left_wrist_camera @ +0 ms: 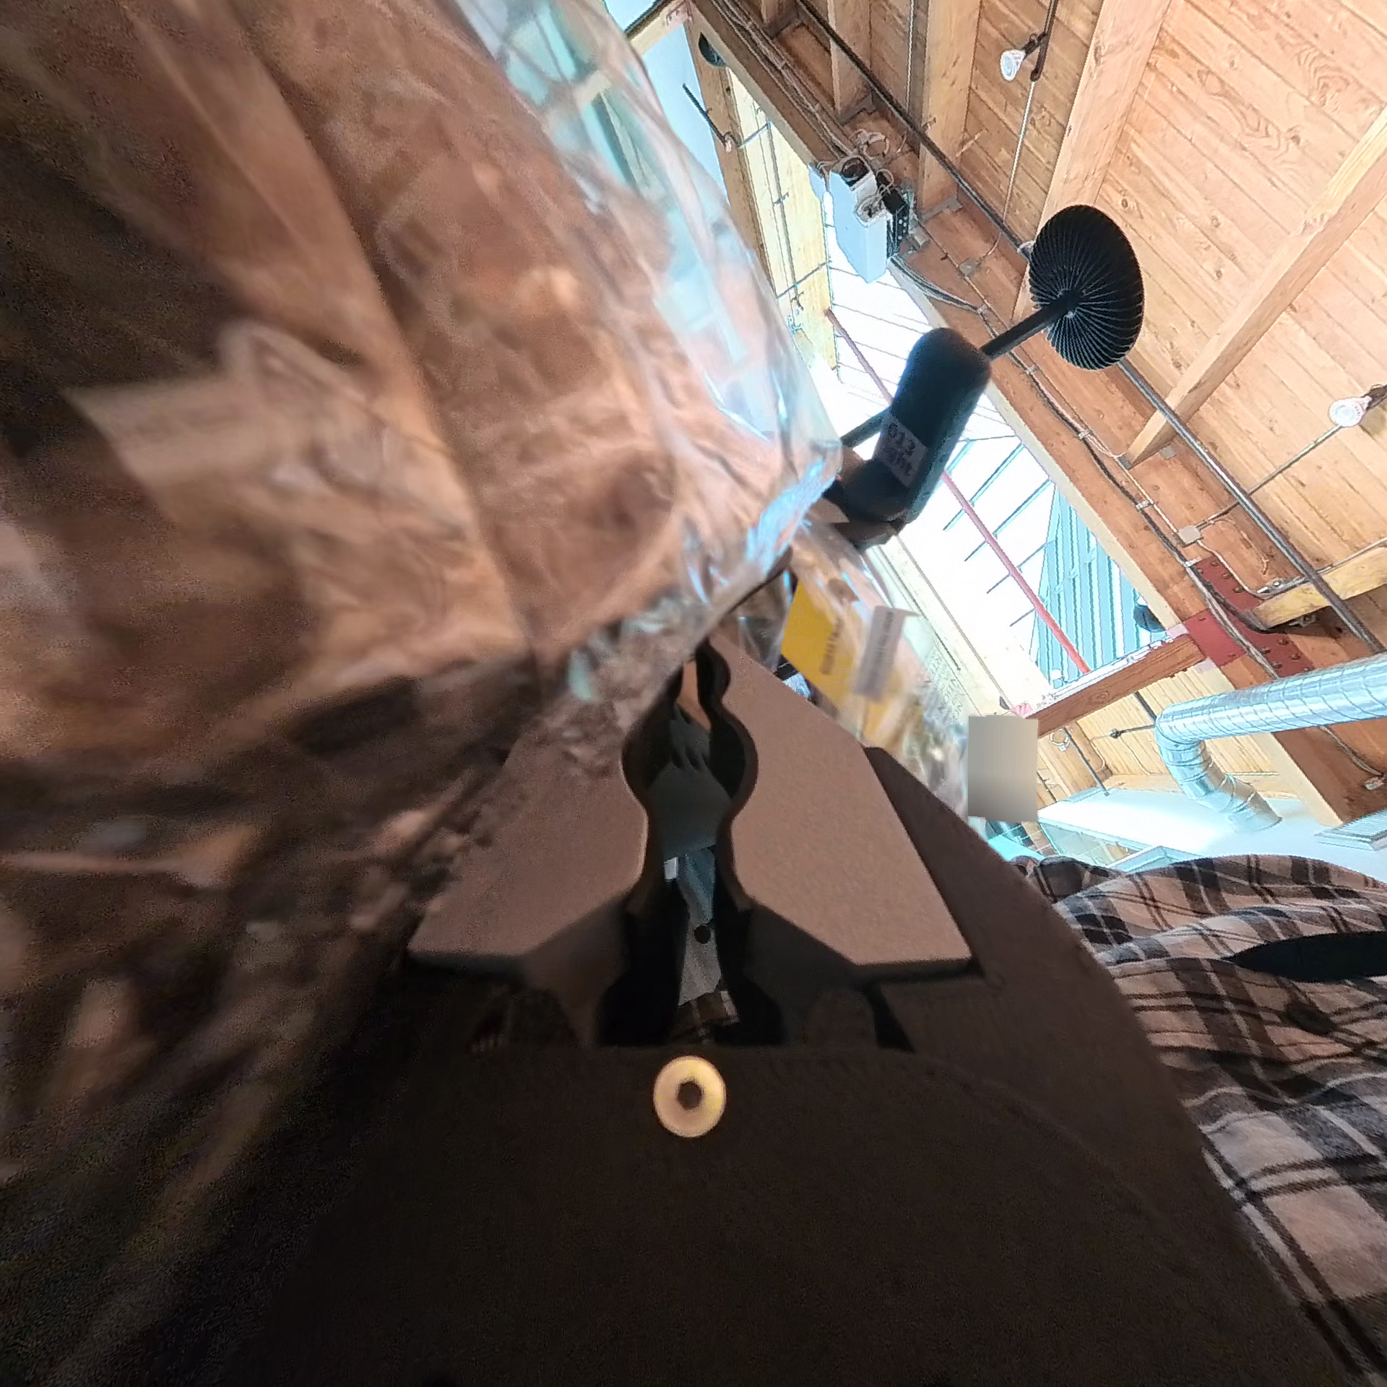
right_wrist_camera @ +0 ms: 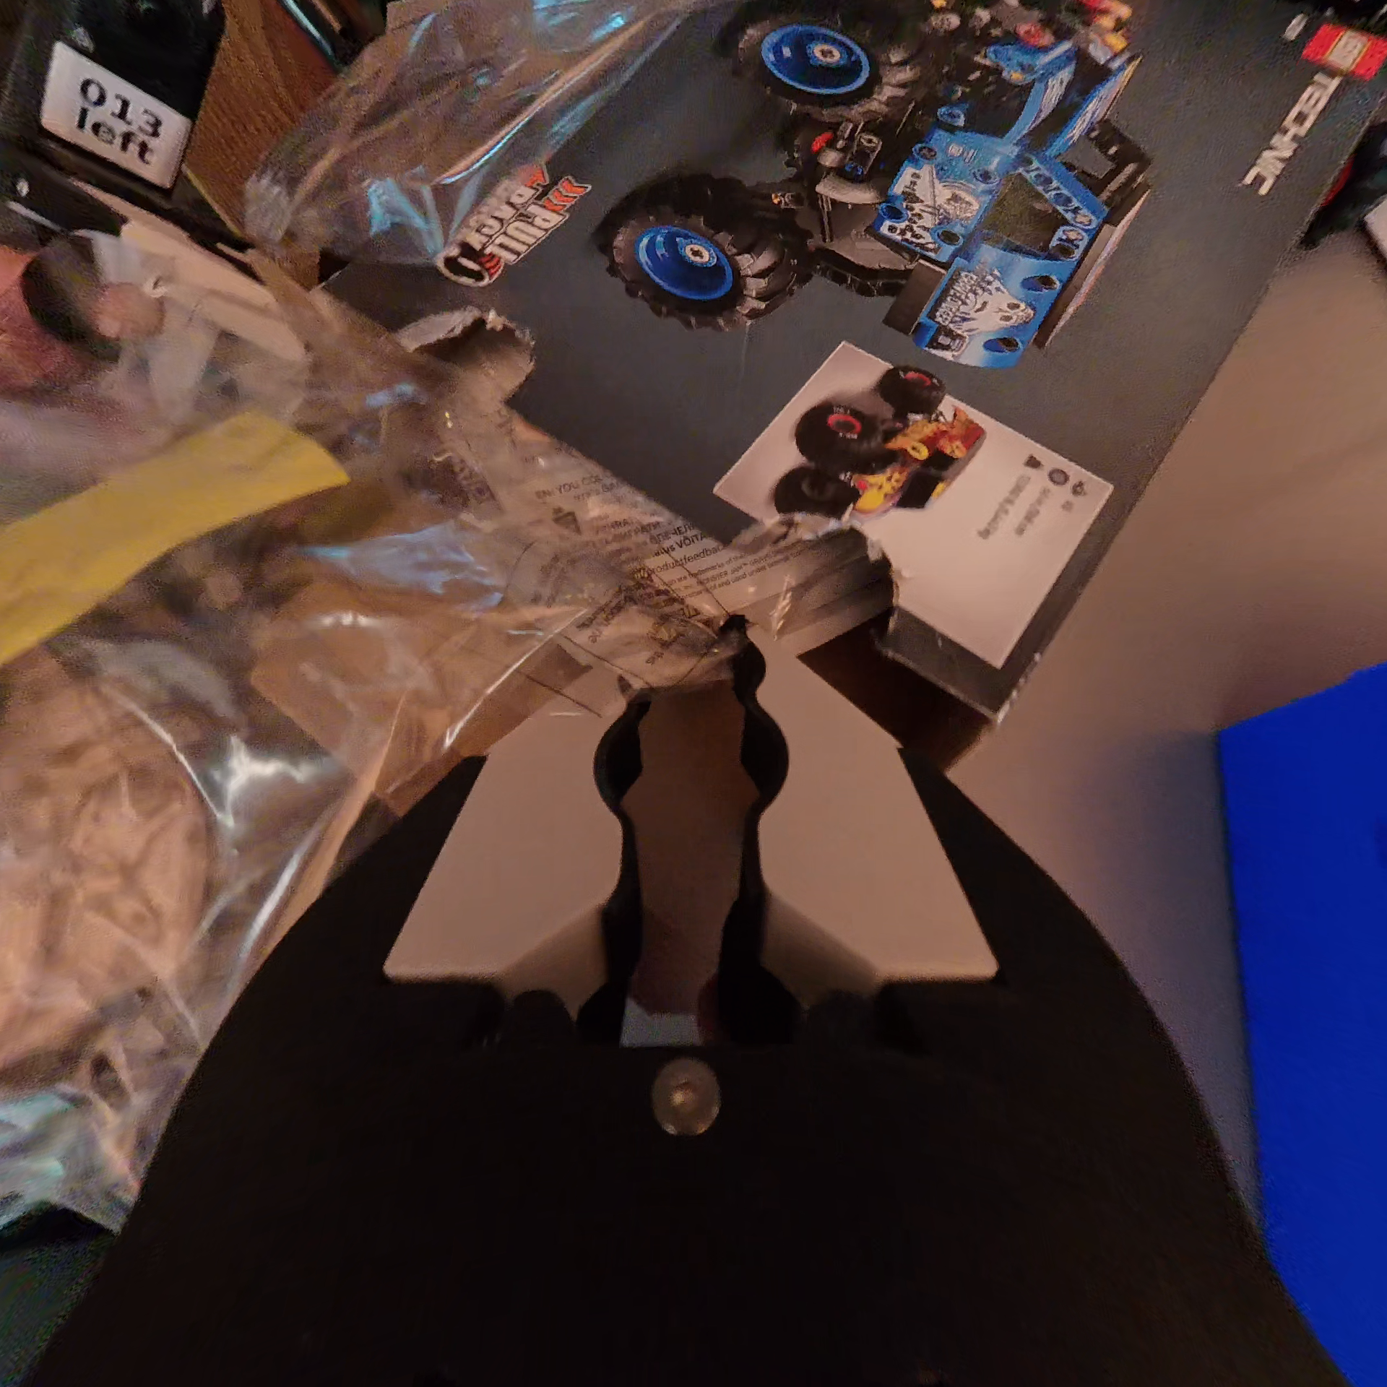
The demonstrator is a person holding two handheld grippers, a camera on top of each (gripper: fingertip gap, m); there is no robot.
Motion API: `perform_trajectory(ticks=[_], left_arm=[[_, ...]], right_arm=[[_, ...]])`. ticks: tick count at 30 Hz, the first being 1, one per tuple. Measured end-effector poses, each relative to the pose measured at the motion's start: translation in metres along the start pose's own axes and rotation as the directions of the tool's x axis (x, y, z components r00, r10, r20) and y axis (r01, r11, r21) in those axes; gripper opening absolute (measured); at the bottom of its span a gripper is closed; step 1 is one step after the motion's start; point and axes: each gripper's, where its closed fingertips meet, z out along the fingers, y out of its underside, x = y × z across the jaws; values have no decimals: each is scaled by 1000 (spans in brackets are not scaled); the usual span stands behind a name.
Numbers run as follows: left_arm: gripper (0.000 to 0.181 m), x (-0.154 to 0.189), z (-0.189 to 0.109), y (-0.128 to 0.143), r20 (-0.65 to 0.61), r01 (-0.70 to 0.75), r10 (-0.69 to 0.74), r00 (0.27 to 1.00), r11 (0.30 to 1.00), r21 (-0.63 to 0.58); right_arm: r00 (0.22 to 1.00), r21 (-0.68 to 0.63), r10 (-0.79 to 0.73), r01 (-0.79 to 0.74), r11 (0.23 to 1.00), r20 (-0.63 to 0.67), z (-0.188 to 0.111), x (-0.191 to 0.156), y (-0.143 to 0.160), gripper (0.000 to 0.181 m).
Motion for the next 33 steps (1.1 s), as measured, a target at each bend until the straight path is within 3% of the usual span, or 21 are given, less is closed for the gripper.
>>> perform_trajectory(ticks=[7,14,17,20,23,25,29,33], left_arm=[[0,0,6,1,6,-22,22,1000,999,-34],[0,0,7,0,6,-15,15,1000,999,-42],[0,1,8,-1,2,-14,14,1000,999,-41],[0,1,9,-1,5,-18,18,1000,999,-46],[0,0,9,0,6,-15,15,1000,999,-51],[0,1,10,0,4,-12,13,1000,998,-55],[1,3,13,2,-4,-14,14,1000,998,-63],[1,4,13,3,-3,-14,14,1000,998,-61]], right_arm=[[999,-128,-6,2,992,-32,-18,1,27,37],[994,-279,-55,27,960,-95,-54,10,55,39],[990,-267,-31,-7,964,-138,-77,16,61,37],[981,-172,-69,38,984,-180,-100,-1,40,35],[973,11,-231,231,973,26,-85,-80,-2,27],[948,6,-302,303,953,97,-53,-112,-2,14],[950,-122,-265,286,950,165,8,-110,33,2],[973,-136,-222,230,964,67,21,-75,38,0]])
